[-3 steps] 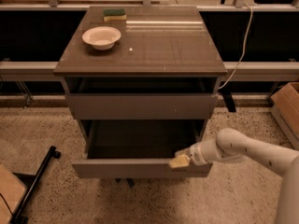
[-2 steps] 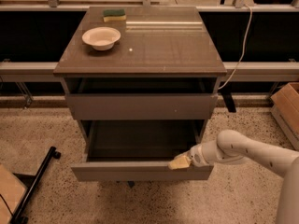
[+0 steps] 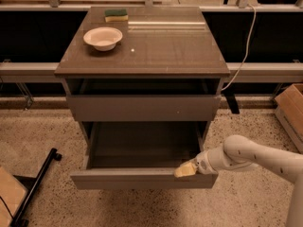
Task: Open middle drawer
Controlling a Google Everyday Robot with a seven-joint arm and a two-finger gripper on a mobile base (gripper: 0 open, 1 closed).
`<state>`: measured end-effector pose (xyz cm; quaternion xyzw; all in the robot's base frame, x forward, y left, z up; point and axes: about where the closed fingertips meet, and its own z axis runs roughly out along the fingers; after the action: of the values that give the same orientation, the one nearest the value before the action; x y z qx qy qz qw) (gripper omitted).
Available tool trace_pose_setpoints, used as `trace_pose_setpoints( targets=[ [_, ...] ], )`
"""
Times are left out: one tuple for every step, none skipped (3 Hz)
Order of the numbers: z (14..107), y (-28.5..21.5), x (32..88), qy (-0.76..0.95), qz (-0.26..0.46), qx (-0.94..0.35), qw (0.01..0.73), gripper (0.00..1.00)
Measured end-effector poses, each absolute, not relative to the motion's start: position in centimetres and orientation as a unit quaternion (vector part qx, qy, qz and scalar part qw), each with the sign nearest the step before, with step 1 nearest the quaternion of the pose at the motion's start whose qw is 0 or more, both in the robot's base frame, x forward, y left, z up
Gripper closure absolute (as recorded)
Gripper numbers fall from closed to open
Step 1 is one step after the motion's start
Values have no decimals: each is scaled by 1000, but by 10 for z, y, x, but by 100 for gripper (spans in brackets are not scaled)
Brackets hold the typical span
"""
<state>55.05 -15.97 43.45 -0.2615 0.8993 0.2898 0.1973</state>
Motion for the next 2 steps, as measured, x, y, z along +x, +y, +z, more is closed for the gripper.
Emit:
trace_pose_setpoints(
  targets=[
    [435, -166, 533, 909, 281, -241, 190, 29],
    [436, -166, 533, 909, 281, -241, 190, 5]
  ],
)
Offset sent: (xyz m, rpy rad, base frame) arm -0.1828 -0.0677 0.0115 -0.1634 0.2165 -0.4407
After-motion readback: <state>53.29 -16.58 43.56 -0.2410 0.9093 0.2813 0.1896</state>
